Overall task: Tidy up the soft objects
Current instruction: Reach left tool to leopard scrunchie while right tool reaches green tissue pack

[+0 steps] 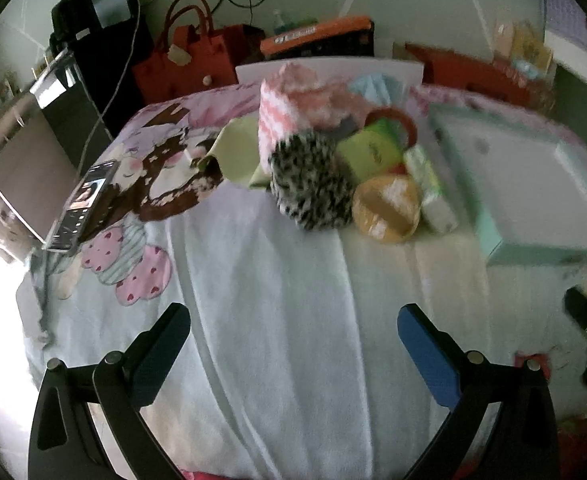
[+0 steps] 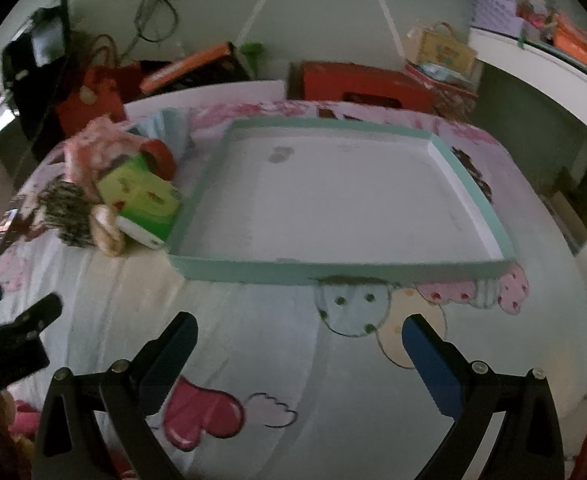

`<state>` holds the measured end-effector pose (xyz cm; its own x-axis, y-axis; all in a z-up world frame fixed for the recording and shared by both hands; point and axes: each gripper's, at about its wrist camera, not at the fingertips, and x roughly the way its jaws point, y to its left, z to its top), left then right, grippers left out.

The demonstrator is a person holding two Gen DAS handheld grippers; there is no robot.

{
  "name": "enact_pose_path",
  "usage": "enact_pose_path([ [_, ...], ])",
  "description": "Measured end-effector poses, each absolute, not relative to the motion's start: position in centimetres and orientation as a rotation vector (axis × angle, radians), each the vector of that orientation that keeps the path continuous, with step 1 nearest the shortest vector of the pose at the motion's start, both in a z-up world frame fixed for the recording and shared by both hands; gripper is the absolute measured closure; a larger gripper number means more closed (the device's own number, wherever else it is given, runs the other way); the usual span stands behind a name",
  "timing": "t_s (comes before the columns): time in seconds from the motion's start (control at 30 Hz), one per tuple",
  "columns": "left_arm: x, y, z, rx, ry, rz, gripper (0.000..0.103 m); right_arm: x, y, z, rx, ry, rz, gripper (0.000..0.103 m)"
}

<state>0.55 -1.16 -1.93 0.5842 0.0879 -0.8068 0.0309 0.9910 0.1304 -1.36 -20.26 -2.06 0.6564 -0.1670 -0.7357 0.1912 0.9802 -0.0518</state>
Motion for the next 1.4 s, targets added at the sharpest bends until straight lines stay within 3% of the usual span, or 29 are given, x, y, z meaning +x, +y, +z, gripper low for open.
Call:
enact_pose_path([
  [0.43, 4.3, 2.7, 1.7, -0.06, 0.903, -0.068, 0.0, 2.2, -16.7, 1.5, -0.003, 0.77, -0.013, 0.0],
  [0.67, 6.6, 2.8, 2.1, -0.079, 0.878, -0.12, 0.0, 5.1, -14.8, 0.7, -0.028, 0.798, 0.054, 0.0],
  [0.87, 8.2, 3.4, 1.6, -0.107, 0.881, -0.11, 0.0, 7.3, -13.7, -0.9, -0.048, 0.841, 0.089, 0.019],
  [0.97, 9.0, 3.5, 0.8, -0.124, 0.905, -0.115, 0.002, 8.1, -13.2, -1.6, -0.057, 0.858, 0.106, 0.022],
  [1.23, 10.0, 3.2, -0.6, -0.116, 0.933, -0.136, 0.025, 8.6, -11.2, -3.4, -0.165, 0.863, 0.126, 0.045],
  [1.4, 10.2, 3.2, -1.3, -0.134, 0.949, -0.153, 0.031, 8.6, -10.0, -4.1, -0.27, 0.841, 0.11, 0.047],
])
